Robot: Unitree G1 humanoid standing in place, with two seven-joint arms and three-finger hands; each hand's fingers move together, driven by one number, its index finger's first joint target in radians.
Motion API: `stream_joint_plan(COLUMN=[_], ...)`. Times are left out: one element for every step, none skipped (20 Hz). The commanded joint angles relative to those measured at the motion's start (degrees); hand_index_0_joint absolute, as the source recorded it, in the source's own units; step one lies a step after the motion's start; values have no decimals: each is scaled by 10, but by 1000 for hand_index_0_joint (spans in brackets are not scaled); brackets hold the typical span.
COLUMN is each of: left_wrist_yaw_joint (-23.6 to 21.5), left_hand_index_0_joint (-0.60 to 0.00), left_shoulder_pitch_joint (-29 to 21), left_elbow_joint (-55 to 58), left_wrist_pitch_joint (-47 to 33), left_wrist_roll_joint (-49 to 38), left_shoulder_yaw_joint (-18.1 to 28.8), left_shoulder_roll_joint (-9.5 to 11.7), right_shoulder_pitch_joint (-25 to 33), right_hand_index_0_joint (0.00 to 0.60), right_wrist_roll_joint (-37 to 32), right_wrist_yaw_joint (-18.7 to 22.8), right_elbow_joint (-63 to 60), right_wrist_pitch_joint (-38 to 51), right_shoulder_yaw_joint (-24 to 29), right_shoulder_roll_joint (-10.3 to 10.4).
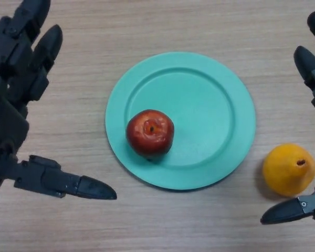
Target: Pick up the red apple and place it on the plate
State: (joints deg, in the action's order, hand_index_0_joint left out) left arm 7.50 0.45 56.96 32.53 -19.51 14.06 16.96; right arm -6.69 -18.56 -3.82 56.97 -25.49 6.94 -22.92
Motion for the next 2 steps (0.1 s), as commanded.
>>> stream_joint_plan(left_wrist_yaw_joint=[-35,-27], left_hand_index_0_joint=[0,0], left_shoulder_pitch_joint=[-11,-10], left_elbow_joint=[30,30], left_wrist_pitch_joint=[-47,-53], left_wrist_roll_joint=[-22,-13], left_shoulder_yaw_joint=[40,45], left_shoulder_roll_joint=[29,25], right_shoulder_pitch_joint=[0,-3], right_hand_index_0_joint=[0,0], right_wrist_roll_joint=[-5,-8], right_wrist_yaw_joint=[11,13], right_elbow_joint=[30,30], right_wrist_pitch_joint=[97,100], right_shoulder_yaw_joint=[18,18], right_shoulder_roll_joint=[-15,-17])
